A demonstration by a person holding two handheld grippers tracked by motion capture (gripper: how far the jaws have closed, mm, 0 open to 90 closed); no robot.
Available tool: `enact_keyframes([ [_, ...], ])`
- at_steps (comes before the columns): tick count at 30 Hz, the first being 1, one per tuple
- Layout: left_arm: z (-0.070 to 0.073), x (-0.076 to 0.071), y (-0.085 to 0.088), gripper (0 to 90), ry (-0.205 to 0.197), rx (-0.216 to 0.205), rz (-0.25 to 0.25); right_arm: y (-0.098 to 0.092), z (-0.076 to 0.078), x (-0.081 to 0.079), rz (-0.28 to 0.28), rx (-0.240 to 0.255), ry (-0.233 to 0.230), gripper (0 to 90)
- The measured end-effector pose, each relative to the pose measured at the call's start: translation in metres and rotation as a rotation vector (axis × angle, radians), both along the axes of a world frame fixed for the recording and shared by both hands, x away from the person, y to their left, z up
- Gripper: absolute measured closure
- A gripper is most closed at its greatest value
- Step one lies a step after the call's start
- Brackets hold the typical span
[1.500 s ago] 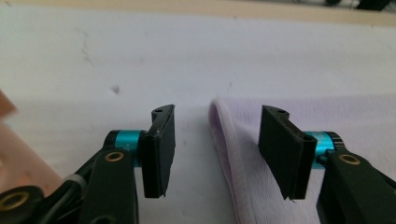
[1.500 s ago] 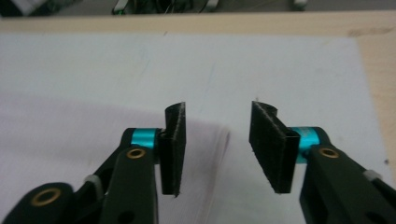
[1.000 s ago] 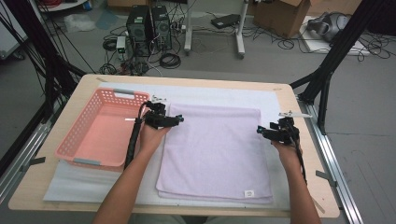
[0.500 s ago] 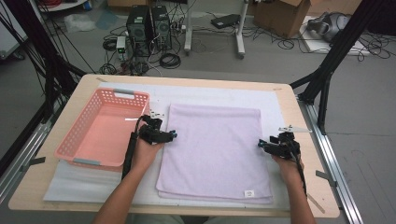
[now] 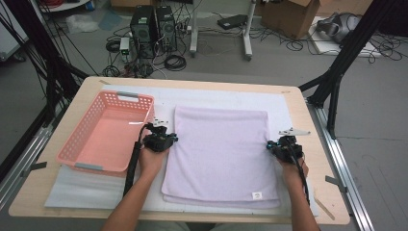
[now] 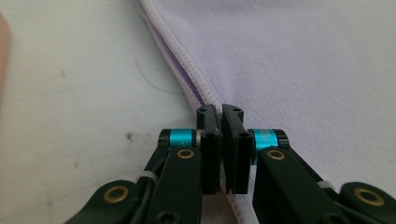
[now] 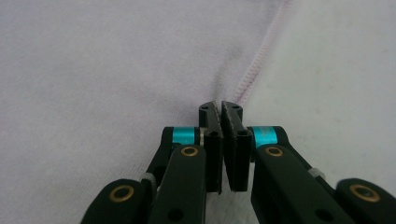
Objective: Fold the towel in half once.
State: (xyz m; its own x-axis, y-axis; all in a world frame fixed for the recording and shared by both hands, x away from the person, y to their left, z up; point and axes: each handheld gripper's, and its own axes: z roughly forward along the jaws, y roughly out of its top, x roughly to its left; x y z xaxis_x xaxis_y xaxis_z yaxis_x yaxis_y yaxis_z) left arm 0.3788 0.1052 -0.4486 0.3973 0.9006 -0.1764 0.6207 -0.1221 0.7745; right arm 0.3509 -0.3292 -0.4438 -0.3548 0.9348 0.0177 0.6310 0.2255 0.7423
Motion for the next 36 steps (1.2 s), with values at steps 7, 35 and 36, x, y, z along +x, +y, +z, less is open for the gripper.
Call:
enact_keyframes([
  [7, 0.007, 0.024, -0.002, 86.0, -0.024, -0.023, 0.09, -0.006, 0.001, 0.025, -0.075, 0.052, -0.014, 88.1],
  [35, 0.026, -0.068, 0.002, 16.1, -0.181, -0.097, -0.215, -0.007, 0.013, -0.085, 0.079, 0.075, -0.13, 47.4],
  [36, 0.026, -0.071, 0.003, 16.1, -0.18, -0.107, -0.228, -0.008, 0.014, -0.089, 0.079, 0.08, -0.133, 47.2],
])
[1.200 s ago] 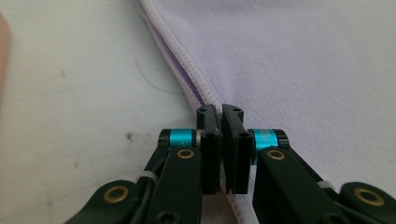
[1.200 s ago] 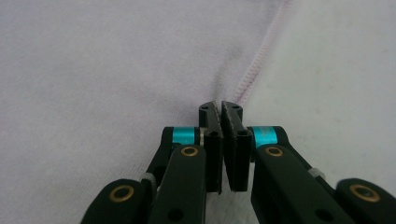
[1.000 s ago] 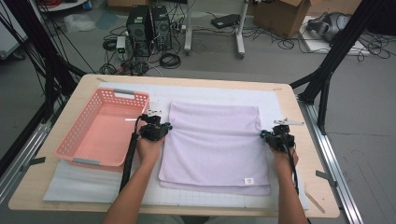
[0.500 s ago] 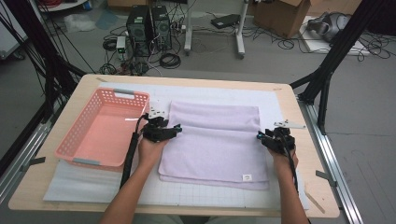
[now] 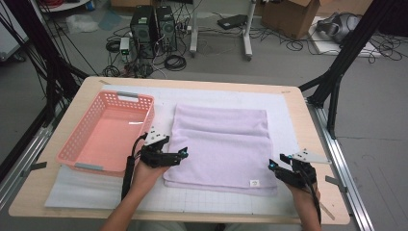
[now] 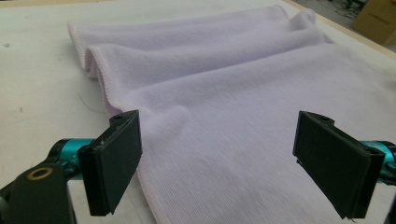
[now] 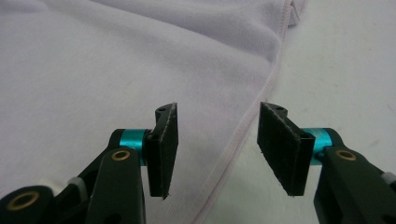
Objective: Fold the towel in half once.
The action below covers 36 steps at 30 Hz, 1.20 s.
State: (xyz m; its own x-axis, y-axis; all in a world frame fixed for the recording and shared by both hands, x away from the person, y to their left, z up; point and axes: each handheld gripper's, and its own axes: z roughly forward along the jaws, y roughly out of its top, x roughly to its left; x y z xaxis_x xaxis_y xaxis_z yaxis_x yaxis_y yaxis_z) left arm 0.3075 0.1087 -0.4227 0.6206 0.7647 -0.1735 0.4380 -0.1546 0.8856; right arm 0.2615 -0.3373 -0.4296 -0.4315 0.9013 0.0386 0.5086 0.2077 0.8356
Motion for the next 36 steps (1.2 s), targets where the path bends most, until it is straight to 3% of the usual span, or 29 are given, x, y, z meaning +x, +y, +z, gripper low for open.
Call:
enact_keyframes([
  [5, 0.001, -0.015, 0.006, 16.8, 0.01, 0.006, -0.019, -0.008, 0.006, -0.023, -0.012, 0.023, 0.001, 48.6],
  [10, -0.002, -0.03, 0.013, 20.8, 0.007, 0.036, -0.025, -0.012, -0.002, -0.041, -0.025, 0.021, 0.031, 52.2],
  [14, -0.01, -0.045, 0.022, 29.7, 0.017, 0.027, -0.026, -0.006, -0.008, -0.051, -0.043, 0.018, 0.052, 56.5],
  [16, -0.016, -0.05, 0.026, 35.1, 0.033, 0.048, -0.032, -0.003, -0.01, -0.056, -0.045, 0.022, 0.061, 58.9],
  [18, -0.02, -0.052, 0.029, 39.0, 0.065, 0.047, -0.029, 0.001, -0.011, -0.059, -0.052, 0.022, 0.072, 60.1],
  [24, -0.029, -0.063, 0.034, 52.6, 0.097, 0.056, -0.036, 0.013, -0.017, -0.061, -0.058, -0.007, 0.112, 64.7],
  [26, -0.029, -0.064, 0.034, 58.4, 0.088, 0.055, -0.044, 0.014, -0.02, -0.06, -0.06, -0.036, 0.122, 68.7],
  [28, -0.03, -0.065, 0.032, 66.1, 0.101, 0.088, -0.049, 0.015, -0.02, -0.06, -0.059, -0.042, 0.12, 77.3],
  [31, -0.031, -0.067, 0.028, 82.7, 0.067, 0.125, -0.06, 0.018, -0.018, -0.06, -0.041, -0.088, 0.11, 82.7],
  [36, -0.031, -0.067, 0.029, 85.1, 0.075, 0.121, -0.057, 0.019, -0.017, -0.06, -0.041, -0.1, 0.1, 82.0],
])
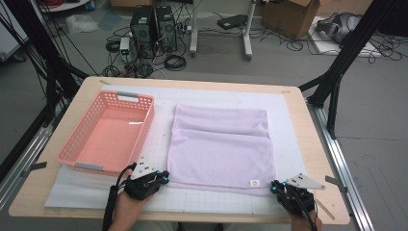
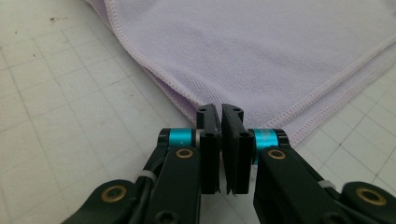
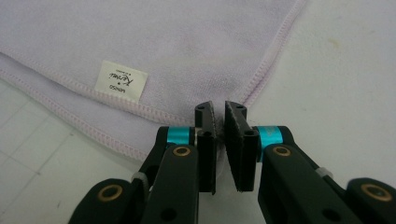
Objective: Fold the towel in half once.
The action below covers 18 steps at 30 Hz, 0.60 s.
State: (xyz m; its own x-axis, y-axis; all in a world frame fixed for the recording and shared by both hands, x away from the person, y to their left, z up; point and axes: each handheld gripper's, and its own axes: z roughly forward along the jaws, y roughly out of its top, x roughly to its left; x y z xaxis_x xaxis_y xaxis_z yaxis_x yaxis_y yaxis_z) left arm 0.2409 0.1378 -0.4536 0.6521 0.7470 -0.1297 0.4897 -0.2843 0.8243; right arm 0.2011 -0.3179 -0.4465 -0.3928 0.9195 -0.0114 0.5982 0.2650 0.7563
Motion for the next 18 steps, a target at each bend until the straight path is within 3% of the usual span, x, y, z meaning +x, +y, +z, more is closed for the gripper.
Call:
enact_keyframes([
  [5, 0.0, -0.001, 0.0, 87.3, -0.01, -0.004, -0.002, -0.001, 0.005, -0.003, -0.005, 0.01, -0.021, 81.9],
  [7, 0.001, -0.001, 0.002, 87.6, -0.013, -0.026, -0.006, -0.001, 0.008, -0.005, 0.003, 0.003, -0.037, 81.9],
  [11, 0.007, -0.005, 0.007, 87.6, -0.022, -0.11, -0.005, -0.002, 0.01, -0.008, 0.007, -0.006, -0.049, 82.5],
  [18, 0.014, -0.013, 0.009, 87.8, -0.016, -0.152, -0.016, -0.011, 0.017, -0.018, 0.008, 0.038, -0.065, 89.0],
])
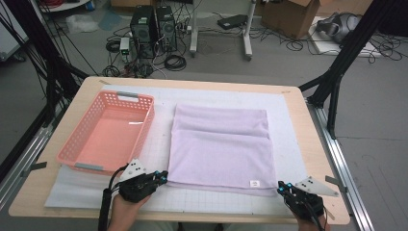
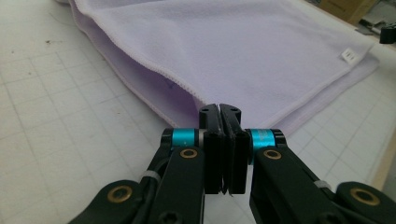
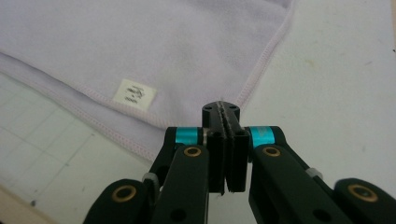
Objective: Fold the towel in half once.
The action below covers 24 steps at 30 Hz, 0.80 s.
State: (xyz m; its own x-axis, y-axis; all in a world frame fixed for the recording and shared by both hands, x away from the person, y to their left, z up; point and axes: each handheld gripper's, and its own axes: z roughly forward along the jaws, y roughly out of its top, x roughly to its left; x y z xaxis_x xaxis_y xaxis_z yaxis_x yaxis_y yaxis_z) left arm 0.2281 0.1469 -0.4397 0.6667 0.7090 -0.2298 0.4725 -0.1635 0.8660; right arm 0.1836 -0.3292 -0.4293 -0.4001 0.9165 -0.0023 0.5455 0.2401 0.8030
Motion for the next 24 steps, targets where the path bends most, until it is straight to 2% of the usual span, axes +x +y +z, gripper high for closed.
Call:
enact_keyframes([
  [3, 0.0, -0.001, -0.001, 87.7, -0.002, 0.021, 0.0, -0.007, 0.001, -0.004, -0.007, 0.039, -0.004, 88.9],
  [4, -0.001, -0.001, -0.002, 87.6, -0.002, 0.027, 0.004, -0.008, 0.0, -0.004, -0.011, 0.063, -0.004, 84.5],
  [5, -0.002, 0.0, -0.002, 87.5, -0.001, 0.035, 0.007, -0.01, -0.001, -0.003, -0.022, 0.083, -0.007, 74.3],
  [6, -0.003, 0.0, -0.002, 87.4, 0.0, 0.04, 0.007, -0.009, -0.003, -0.001, -0.037, 0.099, -0.002, 70.8],
  [8, -0.004, 0.001, -0.002, 87.5, -0.002, 0.045, 0.013, -0.006, -0.007, 0.005, -0.045, 0.089, 0.01, 65.5],
  [11, -0.005, 0.001, -0.002, 87.7, -0.007, 0.048, 0.013, 0.003, -0.013, 0.014, -0.043, 0.057, 0.033, 66.2],
  [15, -0.003, 0.0, 0.0, 87.9, -0.022, 0.033, 0.014, 0.012, -0.019, 0.022, -0.019, 0.019, 0.07, 84.3],
  [18, -0.001, -0.001, 0.001, 87.8, -0.032, 0.008, 0.017, 0.013, -0.016, 0.021, -0.005, -0.004, 0.056, 87.1],
  [22, 0.004, -0.003, 0.003, 87.9, -0.04, -0.007, 0.014, 0.01, -0.011, 0.017, -0.01, 0.024, 0.028, 87.6],
  [23, 0.006, -0.005, 0.003, 87.9, -0.045, -0.014, 0.012, 0.008, -0.005, 0.013, -0.007, 0.044, 0.015, 87.7],
  [24, 0.007, -0.006, 0.004, 87.9, -0.048, -0.013, 0.012, 0.007, -0.003, 0.012, -0.004, 0.042, 0.008, 87.7],
])
